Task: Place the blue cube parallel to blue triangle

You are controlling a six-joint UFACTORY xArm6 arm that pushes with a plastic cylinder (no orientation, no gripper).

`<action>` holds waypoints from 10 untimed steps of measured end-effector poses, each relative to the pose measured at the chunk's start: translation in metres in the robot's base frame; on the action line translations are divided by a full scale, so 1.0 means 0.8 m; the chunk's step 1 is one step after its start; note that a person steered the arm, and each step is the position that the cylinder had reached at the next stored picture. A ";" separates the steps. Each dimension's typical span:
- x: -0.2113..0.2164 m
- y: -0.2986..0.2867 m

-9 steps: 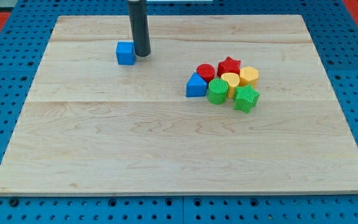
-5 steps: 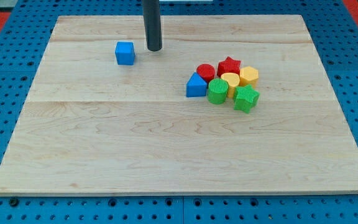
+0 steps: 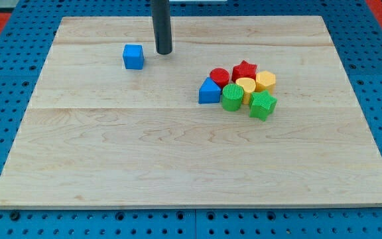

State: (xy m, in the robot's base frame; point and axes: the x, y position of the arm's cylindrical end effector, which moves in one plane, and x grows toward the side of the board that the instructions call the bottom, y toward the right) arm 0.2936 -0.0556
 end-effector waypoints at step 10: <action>0.099 -0.134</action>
State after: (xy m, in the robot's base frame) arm 0.3732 -0.1629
